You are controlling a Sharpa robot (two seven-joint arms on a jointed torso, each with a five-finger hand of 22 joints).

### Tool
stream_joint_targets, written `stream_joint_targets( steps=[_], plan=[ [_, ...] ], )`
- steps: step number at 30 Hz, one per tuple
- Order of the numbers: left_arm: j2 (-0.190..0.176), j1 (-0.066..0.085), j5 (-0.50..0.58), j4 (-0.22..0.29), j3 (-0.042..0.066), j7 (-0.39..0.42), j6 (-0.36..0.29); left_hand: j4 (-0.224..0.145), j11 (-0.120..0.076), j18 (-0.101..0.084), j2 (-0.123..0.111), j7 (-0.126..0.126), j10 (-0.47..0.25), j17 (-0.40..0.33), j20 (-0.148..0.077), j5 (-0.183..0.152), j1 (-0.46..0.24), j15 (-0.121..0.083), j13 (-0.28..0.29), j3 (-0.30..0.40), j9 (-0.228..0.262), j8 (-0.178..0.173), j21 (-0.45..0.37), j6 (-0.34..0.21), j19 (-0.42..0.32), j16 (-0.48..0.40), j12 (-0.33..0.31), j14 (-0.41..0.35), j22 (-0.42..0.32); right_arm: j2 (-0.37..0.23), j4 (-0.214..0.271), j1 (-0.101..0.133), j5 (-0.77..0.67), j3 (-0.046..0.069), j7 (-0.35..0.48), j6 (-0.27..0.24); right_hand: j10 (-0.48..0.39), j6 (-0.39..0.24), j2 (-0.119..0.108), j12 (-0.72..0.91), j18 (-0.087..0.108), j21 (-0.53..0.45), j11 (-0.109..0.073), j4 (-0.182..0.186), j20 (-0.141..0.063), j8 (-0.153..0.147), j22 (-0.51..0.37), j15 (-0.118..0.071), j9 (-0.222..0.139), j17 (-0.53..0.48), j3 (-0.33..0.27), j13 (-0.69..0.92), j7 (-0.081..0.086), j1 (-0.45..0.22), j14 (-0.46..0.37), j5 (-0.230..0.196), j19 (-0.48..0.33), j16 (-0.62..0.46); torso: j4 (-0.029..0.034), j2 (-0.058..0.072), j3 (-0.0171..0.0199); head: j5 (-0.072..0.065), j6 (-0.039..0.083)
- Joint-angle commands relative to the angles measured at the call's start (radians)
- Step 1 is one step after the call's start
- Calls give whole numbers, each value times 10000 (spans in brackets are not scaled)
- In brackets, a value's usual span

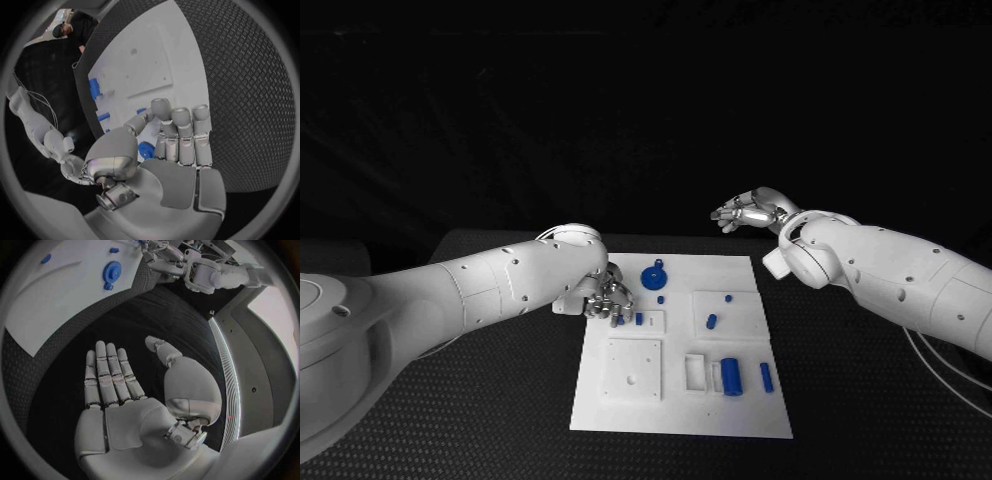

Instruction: Assemble the parts on the task board

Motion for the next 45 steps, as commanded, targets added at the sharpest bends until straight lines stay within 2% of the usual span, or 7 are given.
stream_joint_targets(
  steps=[1, 5, 27, 30, 36, 39, 45],
  plan=[
    [40, -43, -76, 61, -12, 103, -116, 125, -97, 125, -291, -290, -172, 12, -646, -294, -63, -48, -16, 1, 25, -80, 9, 334, 29, 19, 50, -64, 178, -8, 12, -1, -9, 2, 68, 121, 27, -74, 86, -69, 151, -35, 29, -70, 55, 36, 15, 9, -14, 11, 15, -10, 221, 16, 22, 33, 35, -46, -1, -2, 2, -5, -1],
    [32, -43, -81, 54, -12, 95, -149, 299, -102, 137, -564, -292, -176, 15, -655, -873, -209, -58, -31, -53, 59, -112, -1, 338, 20, 17, 57, -66, 178, -9, 14, -1, -9, 1, 67, 124, 27, -74, 85, -69, 151, -37, 29, -70, 55, 36, 17, 9, -14, 11, 14, -10, 221, 16, 22, 33, 35, -46, -2, 0, -1, -13, -7],
    [-412, -55, -435, 81, 7, 65, -476, 654, -115, 170, -1072, -302, -194, 19, -679, -1886, -515, -85, -70, -91, 149, -189, -31, 352, 0, 3, 73, -73, 178, -50, 8, -2, -9, 0, 64, 114, 26, -76, 82, -70, 153, -50, 30, -72, 57, 37, 27, 11, -17, 13, 13, -10, 222, 15, 20, 32, 36, -50, 11, -5, -2, -68, -14],
    [-408, -55, -410, 89, 8, 110, -532, 842, -119, 182, -1374, -305, -201, 20, -688, -2825, -672, -96, -84, -139, 179, -220, -54, 353, -9, -5, 75, -80, 170, -39, 12, -2, -9, 0, 65, 113, 26, -77, 81, -70, 153, -51, 30, -71, 57, 37, 28, 11, -17, 13, 13, -10, 222, 15, 20, 32, 36, -51, 12, -2, -7, -65, 4],
    [-486, -56, -231, 137, 37, 161, -821, 1047, -121, 210, -1812, -293, -222, 45, -709, -2869, -1079, -111, -70, -458, 257, -241, -61, 306, -42, 15, 85, -121, 177, -45, 6, -2, -9, -3, 61, 115, 26, -78, 81, -70, 153, -55, 31, -71, 58, 37, 31, 12, -18, 14, 13, -10, 223, 14, 19, 32, 37, -52, 0, -1, -9, -51, 24],
    [-753, -50, -181, 357, 103, 316, -1342, 971, -100, 223, -1722, -282, -240, 47, -719, -2862, -1055, -131, -69, -546, 268, -288, -61, 221, -59, 8, 77, -146, 178, -60, 15, -2, -9, -5, 60, 112, 25, -79, 81, -70, 154, -56, 31, -71, 58, 37, 32, 12, -19, 14, 13, -10, 223, 14, 19, 32, 37, -52, -2, -3, -7, -49, 43],
    [-1416, 63, 460, 1149, 771, 925, -3157, 428, 197, 163, -1559, 27, -595, -184, -642, -2833, -484, -66, -318, -543, 91, -771, -360, -534, -400, -494, -414, -575, 85, -128, 20, -2, -9, -11, 49, 93, 26, -79, 84, -70, 155, -59, 30, -71, 58, 37, 34, 12, -19, 15, 15, -10, 223, 16, 20, 33, 38, -52, 20, -8, 7, -127, 101]
  ],
)
